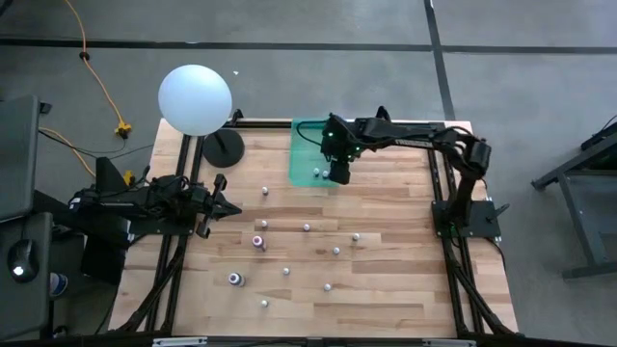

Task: Pick & Place food coloring
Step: Put the small blue food coloring bottle into the light blue bin

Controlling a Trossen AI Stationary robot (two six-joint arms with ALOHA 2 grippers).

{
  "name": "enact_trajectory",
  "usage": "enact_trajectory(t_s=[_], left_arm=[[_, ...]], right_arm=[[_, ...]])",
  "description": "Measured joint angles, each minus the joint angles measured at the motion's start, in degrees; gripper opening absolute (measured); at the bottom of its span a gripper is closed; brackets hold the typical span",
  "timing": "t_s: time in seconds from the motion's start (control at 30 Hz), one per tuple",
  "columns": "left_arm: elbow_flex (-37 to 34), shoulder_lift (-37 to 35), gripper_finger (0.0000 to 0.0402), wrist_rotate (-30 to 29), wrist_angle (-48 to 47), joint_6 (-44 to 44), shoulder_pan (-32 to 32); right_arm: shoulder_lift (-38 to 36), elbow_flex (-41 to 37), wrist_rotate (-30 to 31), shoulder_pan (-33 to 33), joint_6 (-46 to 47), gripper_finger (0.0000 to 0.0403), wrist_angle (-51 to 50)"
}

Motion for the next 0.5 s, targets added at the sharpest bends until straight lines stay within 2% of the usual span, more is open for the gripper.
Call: enact_trajectory(t_s=[0.3,0.5], left_arm=[[0.0,0.0,0.0001,0.0,0.0,0.0,-0.02],[0.0,0.0,0.0001,0.0,0.0,0.0,-0.01]], right_arm=[[-7.88,0.02,-0.83,3.57,0.83,0.0162,-3.8],[-10.17,0.02,-2.55,7.73,1.55,0.0162,-6.95]])
